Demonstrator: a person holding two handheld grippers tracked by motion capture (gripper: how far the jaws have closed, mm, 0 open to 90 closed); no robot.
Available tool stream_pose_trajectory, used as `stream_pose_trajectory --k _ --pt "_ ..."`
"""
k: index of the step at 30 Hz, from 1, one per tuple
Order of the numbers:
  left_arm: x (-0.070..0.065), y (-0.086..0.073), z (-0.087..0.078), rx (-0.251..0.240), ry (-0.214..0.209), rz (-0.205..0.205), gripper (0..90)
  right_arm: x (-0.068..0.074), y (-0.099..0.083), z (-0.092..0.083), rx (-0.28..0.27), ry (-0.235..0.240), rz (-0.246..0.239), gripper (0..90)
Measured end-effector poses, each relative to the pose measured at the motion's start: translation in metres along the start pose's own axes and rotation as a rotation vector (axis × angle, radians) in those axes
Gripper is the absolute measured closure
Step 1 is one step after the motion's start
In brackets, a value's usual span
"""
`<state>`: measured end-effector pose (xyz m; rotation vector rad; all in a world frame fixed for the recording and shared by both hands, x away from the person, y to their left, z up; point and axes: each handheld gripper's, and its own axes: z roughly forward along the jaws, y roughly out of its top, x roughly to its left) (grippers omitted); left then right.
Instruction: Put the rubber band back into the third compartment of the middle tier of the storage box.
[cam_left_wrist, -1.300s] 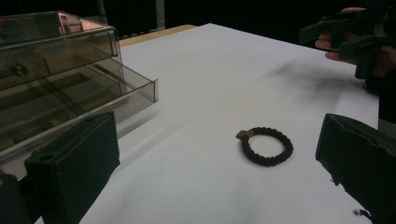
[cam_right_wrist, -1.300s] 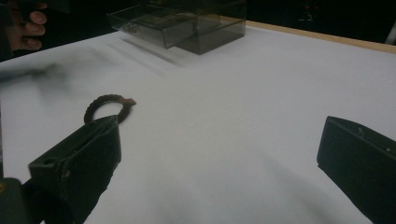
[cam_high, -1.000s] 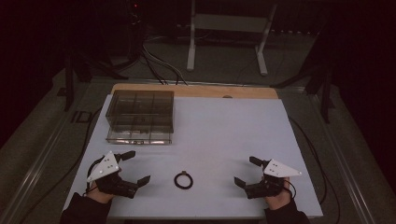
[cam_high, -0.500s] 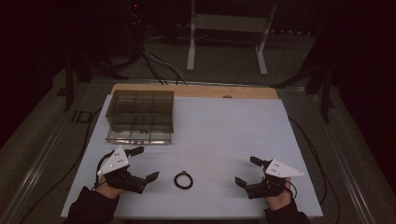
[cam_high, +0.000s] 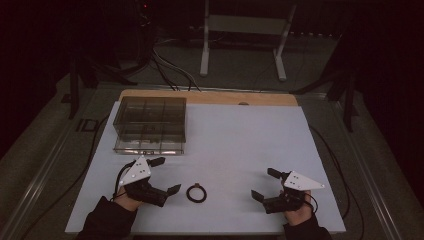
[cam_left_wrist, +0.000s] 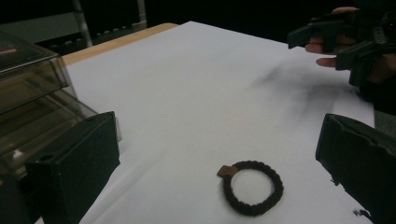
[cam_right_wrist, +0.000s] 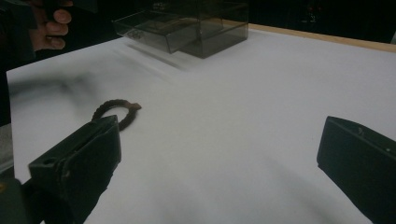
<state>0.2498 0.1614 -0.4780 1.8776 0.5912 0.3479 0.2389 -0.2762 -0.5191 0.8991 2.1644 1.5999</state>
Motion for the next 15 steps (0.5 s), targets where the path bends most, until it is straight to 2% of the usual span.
stream_pose_trajectory --k 15 --pt "-0.003 -0.002 0.022 0.03 -0.04 -0.017 0.4 0.0 0.0 0.0 0.001 0.002 0.004 0.0"
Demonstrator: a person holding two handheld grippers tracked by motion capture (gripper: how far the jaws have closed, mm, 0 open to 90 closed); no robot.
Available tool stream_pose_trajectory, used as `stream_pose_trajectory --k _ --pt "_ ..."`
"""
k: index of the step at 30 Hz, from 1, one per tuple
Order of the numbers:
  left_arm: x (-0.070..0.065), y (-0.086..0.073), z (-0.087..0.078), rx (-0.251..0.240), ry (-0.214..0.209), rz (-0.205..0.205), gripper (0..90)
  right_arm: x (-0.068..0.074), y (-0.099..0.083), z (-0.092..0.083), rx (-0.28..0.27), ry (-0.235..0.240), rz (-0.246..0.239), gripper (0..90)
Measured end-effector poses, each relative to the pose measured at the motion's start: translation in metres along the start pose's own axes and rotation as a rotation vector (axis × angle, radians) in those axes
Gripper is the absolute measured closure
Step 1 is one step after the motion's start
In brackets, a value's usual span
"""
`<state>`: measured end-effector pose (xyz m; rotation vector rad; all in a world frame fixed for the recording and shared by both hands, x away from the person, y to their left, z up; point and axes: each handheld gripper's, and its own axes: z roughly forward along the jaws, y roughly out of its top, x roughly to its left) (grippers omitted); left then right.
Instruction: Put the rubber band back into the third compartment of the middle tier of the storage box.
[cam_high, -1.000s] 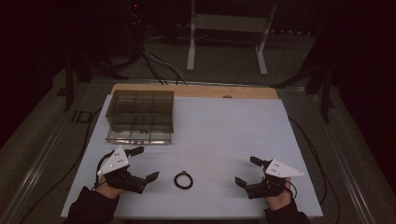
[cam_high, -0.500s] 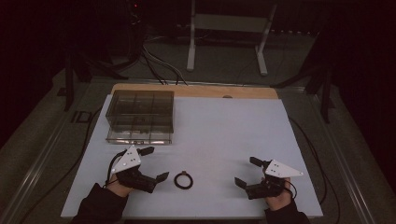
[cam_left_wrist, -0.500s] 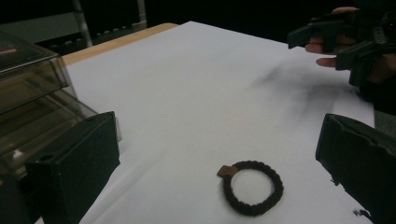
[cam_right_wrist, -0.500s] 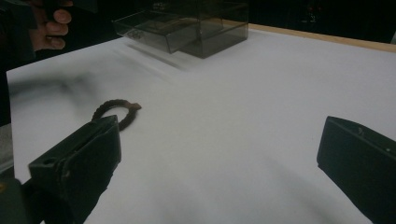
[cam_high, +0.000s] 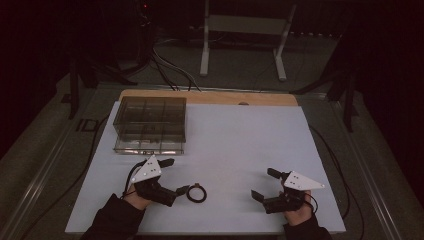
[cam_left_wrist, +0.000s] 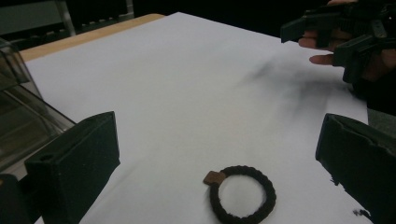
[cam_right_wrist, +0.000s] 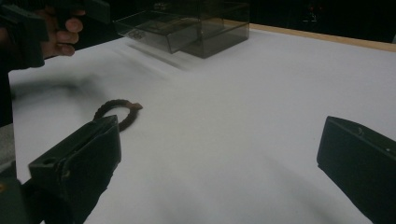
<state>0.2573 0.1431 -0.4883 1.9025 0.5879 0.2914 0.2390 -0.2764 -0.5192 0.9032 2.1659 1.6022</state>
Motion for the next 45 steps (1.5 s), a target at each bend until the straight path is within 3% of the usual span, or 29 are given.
stream_pose_trajectory --k 12,15,19,27,30,32,34,38,45 --pt "-0.003 -0.016 0.021 0.042 -0.022 -0.025 1.2 0.0 0.0 0.0 0.002 0.002 0.002 0.0" --pt "-0.005 -0.019 0.025 0.065 -0.022 -0.02 1.2 0.0 0.0 0.0 0.001 0.002 0.0 0.0" --pt "-0.008 -0.02 0.028 0.06 -0.017 -0.001 4.6 0.0 0.0 0.0 0.004 0.002 -0.001 0.0" --pt "-0.01 -0.025 0.04 0.181 -0.047 -0.044 6.0 0.0 0.0 0.0 0.005 0.004 0.001 0.0" --pt "-0.01 -0.027 0.043 0.204 -0.063 -0.035 8.5 0.001 0.0 0.0 0.006 0.002 -0.003 0.0" --pt "-0.01 -0.028 0.045 0.222 -0.043 -0.037 15.6 0.0 0.0 0.0 0.005 0.003 -0.001 0.0" --pt "-0.01 -0.028 0.046 0.245 -0.049 -0.031 17.1 0.0 0.0 0.0 0.01 0.004 0.001 0.0" --pt "-0.012 -0.029 0.049 0.285 -0.038 0.003 25.4 0.001 0.0 0.001 0.008 0.005 -0.002 0.0" --pt "-0.011 -0.03 0.055 0.344 -0.018 0.024 46.4 0.0 0.0 0.001 0.01 0.006 -0.002 0.0"
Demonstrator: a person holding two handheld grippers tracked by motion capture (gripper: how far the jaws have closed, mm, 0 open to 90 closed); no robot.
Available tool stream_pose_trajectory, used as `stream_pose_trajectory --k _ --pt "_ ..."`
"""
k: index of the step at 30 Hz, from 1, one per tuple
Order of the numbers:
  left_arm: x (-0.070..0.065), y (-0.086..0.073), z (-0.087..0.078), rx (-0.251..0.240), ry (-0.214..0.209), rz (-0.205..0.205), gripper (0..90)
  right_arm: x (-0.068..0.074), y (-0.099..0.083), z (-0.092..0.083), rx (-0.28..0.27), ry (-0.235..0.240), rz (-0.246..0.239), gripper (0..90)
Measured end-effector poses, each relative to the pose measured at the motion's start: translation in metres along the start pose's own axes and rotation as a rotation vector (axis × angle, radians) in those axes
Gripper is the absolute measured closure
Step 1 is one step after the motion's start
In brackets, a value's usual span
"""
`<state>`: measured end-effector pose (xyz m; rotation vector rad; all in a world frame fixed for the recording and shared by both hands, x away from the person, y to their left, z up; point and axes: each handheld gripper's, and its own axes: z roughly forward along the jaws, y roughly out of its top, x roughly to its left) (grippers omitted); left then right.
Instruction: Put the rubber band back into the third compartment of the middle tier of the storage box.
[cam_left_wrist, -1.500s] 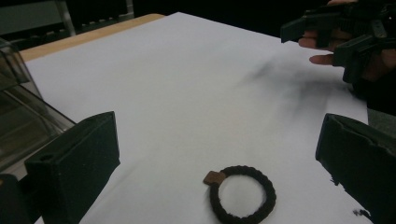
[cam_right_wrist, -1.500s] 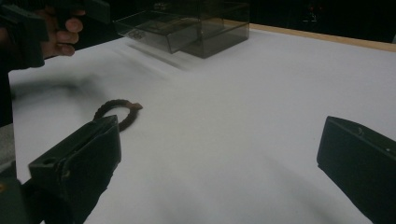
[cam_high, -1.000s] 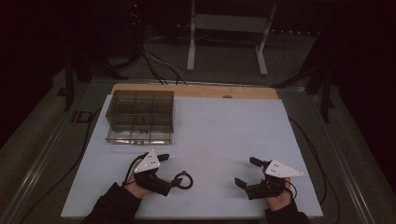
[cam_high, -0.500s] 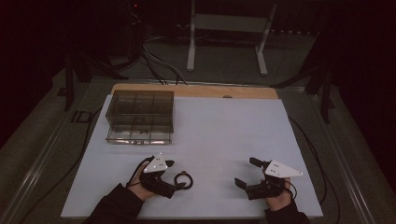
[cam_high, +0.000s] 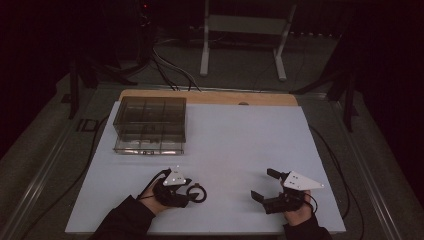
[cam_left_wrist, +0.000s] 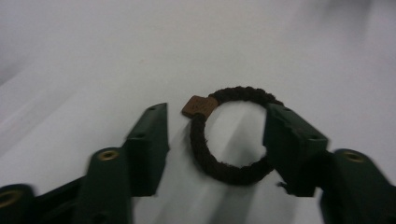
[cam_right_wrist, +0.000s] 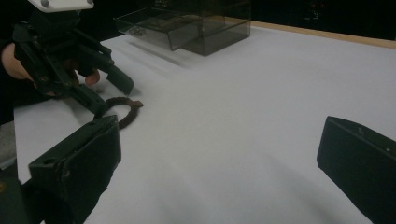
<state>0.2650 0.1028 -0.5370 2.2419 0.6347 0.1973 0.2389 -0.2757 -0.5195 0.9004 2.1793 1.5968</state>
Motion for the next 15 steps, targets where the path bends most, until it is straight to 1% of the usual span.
stream_pose_trajectory --k 1,4,5,6,7,8,10,12,15 --pt "-0.0003 0.0003 0.0008 0.003 0.008 0.003 49.0 0.0002 -0.0001 0.0 0.001 -0.001 -0.002 0.0" --pt "-0.0002 0.001 0.0017 0.0 0.008 0.006 56.1 0.0002 0.0001 -0.0002 -0.001 -0.001 0.0 0.0" --pt "0.0004 0.0018 0.002 0.001 0.021 0.009 56.1 -0.0001 0.0002 -0.0002 -0.002 -0.001 0.002 0.0" --pt "0.0006 0.0021 0.0021 0.001 0.024 0.012 61.0 0.0001 -0.0001 -0.0002 0.001 -0.002 -0.001 0.0" --pt "0.0008 0.0023 0.0025 0.006 0.03 0.014 62.8 0.0005 0.0 -0.0004 0.001 -0.003 -0.004 0.0" --pt "0.0013 0.0023 0.0027 0.006 0.026 0.013 65.2 0.0006 0.0002 -0.0006 0.0 -0.003 -0.003 0.0" --pt "0.0017 0.0024 0.0029 0.012 0.035 0.01 68.3 0.0 0.0003 -0.0004 -0.003 -0.002 0.002 0.0" --pt "0.0016 0.0026 0.0028 0.015 0.03 0.015 72.1 0.0001 -0.0002 -0.0004 0.003 -0.003 -0.002 0.0" --pt "0.0017 0.003 0.003 0.02 0.036 0.013 75.9 -0.0003 0.0001 -0.0002 0.0 0.0 0.0 0.0"
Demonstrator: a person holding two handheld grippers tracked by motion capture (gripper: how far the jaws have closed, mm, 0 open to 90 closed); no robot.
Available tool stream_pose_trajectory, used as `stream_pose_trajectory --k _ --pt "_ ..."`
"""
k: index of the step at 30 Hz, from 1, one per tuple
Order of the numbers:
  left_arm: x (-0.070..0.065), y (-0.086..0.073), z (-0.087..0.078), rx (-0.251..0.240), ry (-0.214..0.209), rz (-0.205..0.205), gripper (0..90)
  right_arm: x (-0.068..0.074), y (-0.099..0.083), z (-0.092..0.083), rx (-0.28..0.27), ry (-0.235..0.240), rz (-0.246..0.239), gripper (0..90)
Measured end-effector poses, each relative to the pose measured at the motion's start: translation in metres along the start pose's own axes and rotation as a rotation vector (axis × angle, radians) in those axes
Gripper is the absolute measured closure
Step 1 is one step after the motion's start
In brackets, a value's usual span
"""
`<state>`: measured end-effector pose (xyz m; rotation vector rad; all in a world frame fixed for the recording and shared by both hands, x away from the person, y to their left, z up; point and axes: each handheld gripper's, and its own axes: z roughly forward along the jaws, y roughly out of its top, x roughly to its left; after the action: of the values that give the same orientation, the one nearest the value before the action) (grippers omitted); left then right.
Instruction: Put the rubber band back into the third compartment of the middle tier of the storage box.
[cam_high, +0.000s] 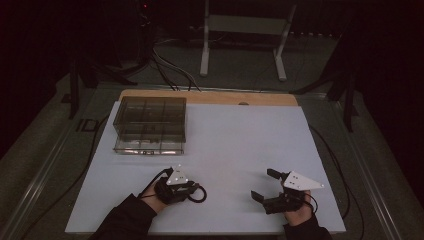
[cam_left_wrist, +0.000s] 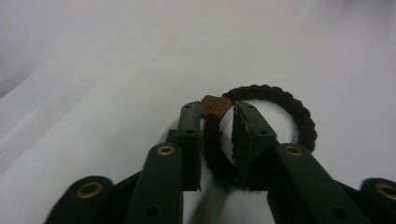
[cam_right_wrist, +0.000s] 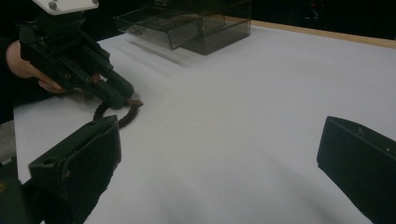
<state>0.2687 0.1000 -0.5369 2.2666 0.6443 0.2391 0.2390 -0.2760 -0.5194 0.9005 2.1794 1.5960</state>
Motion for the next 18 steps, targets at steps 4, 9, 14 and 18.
stream_pose_trajectory --k 4,9,14,18 --pt "-0.0001 0.0008 0.0001 0.007 0.005 0.003 82.7 0.0009 -0.0001 -0.0003 0.002 0.0 -0.004 0.0" --pt "-0.0012 0.0024 0.0005 0.018 0.01 0.015 85.5 0.0007 -0.0002 0.0 0.003 0.0 -0.004 0.0" --pt "-0.0012 0.0029 0.0006 0.021 0.009 0.016 86.6 0.001 -0.0002 0.0002 0.002 0.002 -0.005 0.0" --pt "-0.0021 0.0035 0.0007 0.018 0.011 0.019 87.3 0.0006 -0.0001 0.0001 -0.001 0.006 0.004 0.0"
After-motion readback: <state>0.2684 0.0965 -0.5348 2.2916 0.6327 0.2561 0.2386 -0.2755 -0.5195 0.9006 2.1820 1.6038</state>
